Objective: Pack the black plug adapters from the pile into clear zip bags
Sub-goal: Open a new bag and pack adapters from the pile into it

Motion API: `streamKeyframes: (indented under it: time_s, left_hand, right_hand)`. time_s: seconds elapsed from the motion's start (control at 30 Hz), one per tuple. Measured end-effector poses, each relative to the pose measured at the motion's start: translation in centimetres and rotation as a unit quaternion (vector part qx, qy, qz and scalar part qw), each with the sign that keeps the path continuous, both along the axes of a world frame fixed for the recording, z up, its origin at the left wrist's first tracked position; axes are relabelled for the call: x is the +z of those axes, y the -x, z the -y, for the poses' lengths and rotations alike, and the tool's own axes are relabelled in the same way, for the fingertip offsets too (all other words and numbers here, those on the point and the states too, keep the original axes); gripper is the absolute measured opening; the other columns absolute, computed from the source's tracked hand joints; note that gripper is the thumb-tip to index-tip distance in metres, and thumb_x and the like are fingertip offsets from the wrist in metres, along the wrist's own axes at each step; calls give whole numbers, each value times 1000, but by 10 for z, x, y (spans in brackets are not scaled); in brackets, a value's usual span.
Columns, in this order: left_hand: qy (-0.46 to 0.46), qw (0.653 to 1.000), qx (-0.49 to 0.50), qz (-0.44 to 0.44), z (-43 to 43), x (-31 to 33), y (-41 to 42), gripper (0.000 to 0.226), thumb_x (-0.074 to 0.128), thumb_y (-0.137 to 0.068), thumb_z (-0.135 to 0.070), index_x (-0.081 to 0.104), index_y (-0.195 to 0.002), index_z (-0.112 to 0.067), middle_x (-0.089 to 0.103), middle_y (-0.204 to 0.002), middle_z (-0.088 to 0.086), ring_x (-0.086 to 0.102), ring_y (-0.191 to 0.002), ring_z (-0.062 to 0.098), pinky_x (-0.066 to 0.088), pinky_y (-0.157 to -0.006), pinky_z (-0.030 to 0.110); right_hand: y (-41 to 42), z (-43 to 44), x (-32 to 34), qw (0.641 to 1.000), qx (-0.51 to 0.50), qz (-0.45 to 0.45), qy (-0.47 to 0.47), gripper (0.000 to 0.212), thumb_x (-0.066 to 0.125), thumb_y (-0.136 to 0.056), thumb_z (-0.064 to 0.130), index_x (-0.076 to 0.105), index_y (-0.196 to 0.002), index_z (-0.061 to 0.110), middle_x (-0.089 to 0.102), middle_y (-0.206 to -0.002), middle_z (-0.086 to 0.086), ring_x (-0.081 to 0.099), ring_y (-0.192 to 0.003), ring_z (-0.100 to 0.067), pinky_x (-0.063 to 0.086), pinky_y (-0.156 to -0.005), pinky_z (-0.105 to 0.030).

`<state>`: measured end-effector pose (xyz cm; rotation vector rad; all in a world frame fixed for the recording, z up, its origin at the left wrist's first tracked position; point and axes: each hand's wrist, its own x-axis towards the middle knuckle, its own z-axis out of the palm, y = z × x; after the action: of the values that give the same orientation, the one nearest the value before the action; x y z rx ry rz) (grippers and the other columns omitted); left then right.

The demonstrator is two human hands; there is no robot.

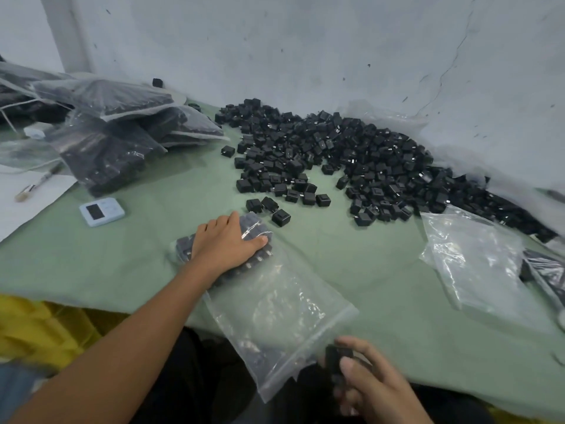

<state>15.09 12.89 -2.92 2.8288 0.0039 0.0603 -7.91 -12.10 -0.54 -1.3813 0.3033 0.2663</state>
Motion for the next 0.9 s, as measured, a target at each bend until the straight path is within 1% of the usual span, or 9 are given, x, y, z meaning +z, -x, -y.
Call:
streamKeyframes:
  time_s: [0.1,0.2,0.3,0.37,0.47,0.6,0.73,0.8,0.9]
  left_hand:
    - [-2,1000,2,-4,0,-1,0,96,26,-73,-89,39,-140,-22,49,-145,3,46,-131,27,32,-105,43]
    - [-5,1000,-2,-3,-1,-1,-1,96,27,-75,-89,38,-142,-21,47,-147,4,45,-132,27,32,-105,43]
    - [-9,1000,-2,0,-1,-2,-2,98,26,-75,-90,38,-142,-20,48,-147,5,45,-131,27,32,-106,44]
    - [-9,1000,-3,1,-1,-3,-3,98,26,-75,-91,37,-143,-20,47,-147,5,45,-132,27,32,-106,44]
    - [-12,1000,-4,2,0,-4,-3,100,25,-74,-91,36,-144,-20,46,-148,5,44,-133,27,31,-106,43]
    - [-14,1000,-5,4,-1,-4,-4,100,23,-73,-91,36,-144,-20,47,-148,5,45,-132,27,32,-106,43]
    - [-17,1000,-9,11,-1,-5,-3,92,24,-75,-90,41,-135,-23,52,-140,4,49,-126,27,35,-102,43]
    - [-17,1000,-8,10,-1,-5,-3,90,25,-75,-90,42,-133,-23,53,-139,4,50,-124,27,35,-102,43]
    - [-18,1000,-8,15,-1,-5,-4,90,24,-75,-91,43,-131,-23,54,-137,4,50,-123,27,36,-100,43]
  right_hand:
    - [-31,-35,-7,999,-14,32,-3,22,60,-91,-4,67,-112,1,68,-83,-22,60,-62,-27,53,-52,-33]
    - [-58,-63,-14,997,15,71,15,23,60,-95,2,72,-111,13,73,-99,-19,69,-87,-27,59,-82,-41]
    - [-79,-81,-16,997,15,82,-1,25,56,-97,2,76,-98,17,74,-102,-15,71,-98,-24,57,-84,-32]
    - [-88,-86,-19,993,-4,46,-112,20,56,-97,0,71,-109,7,71,-114,-21,69,-108,-31,58,-89,-33]
    - [-93,-82,-26,947,-20,-15,-319,37,57,-95,-1,55,-132,-5,59,-133,-26,61,-121,-34,50,-102,-41]
    - [-105,-80,-27,879,-54,-65,-470,46,68,-85,-5,55,-129,-13,59,-130,-27,63,-118,-34,55,-94,-44]
    - [-135,-93,-26,909,-63,-86,-403,37,64,-90,1,58,-125,-11,64,-116,-26,69,-102,-31,62,-78,-32]
    - [-152,-97,-25,943,-121,-78,-298,17,61,-94,-1,61,-111,1,64,-105,-17,69,-91,-25,60,-69,-28]
    - [-161,-105,-23,983,-168,26,-68,16,60,-93,-1,59,-103,12,64,-93,0,65,-82,-12,56,-63,-19]
